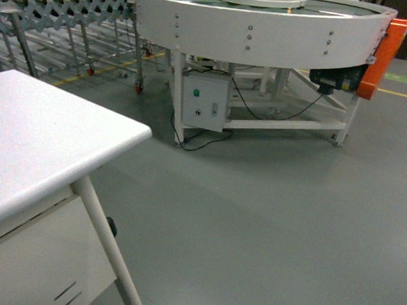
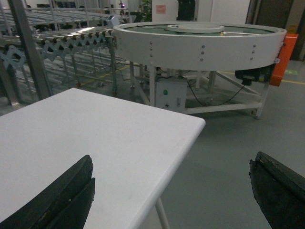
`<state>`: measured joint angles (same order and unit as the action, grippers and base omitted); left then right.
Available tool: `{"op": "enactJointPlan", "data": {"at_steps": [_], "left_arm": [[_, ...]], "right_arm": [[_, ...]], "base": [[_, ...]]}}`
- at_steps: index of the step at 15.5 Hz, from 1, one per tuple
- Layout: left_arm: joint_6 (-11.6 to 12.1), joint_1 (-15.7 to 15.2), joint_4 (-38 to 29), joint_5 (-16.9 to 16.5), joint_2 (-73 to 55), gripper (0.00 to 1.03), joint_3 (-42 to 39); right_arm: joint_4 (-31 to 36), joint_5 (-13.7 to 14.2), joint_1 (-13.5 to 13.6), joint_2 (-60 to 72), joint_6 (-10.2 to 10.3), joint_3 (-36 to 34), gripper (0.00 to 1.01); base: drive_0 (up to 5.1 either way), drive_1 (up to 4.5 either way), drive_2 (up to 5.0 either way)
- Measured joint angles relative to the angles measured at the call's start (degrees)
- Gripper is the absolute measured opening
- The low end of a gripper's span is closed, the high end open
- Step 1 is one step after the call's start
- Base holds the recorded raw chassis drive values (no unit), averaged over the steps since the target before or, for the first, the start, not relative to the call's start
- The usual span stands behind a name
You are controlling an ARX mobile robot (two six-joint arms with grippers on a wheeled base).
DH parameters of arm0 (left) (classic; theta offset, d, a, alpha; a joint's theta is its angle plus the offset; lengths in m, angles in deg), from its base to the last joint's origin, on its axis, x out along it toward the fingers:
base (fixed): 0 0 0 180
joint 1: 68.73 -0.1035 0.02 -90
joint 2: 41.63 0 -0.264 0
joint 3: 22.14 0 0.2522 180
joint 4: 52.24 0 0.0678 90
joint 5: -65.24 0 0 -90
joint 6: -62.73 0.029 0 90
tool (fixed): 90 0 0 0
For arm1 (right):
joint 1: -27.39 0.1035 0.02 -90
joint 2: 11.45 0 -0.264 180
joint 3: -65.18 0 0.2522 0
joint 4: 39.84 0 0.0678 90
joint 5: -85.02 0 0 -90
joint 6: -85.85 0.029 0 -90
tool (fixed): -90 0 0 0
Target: Pick red block from blue box to shelf
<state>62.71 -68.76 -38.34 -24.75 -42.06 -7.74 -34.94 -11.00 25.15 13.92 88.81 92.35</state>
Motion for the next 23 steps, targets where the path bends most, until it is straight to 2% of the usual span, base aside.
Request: {"op": "enactJointPlan", "data": {"at_steps": [4,10,13,23], "left_arm": [[0.0,0.0,0.1,0.0,0.0,0.98,0.0],[0.0,0.0,0.4,0.0,0.0,0.98,0.0],[0.0,0.0,0.1,0.2,0.0,0.98,0.0],[0.0,0.0,0.1,0.0,0.0,0.98,0.0]], "right_arm": [[0.2,0.0,0.0,0.0,0.0,0.0,0.26],[-0.1,0.0,0.0,0.5,0.0,0.0,0.26],[0.0,0.0,0.0,0.3,0.0,0.0,0.26],[0.0,0.0,0.0,0.3,0.0,0.0,0.26]], "base": [[-1.8,2.40,-5.9],[-1.5,0.31,-3.4],[1.1,-3.06,-3.1],[3.2,-3.99,-4.0]]}}
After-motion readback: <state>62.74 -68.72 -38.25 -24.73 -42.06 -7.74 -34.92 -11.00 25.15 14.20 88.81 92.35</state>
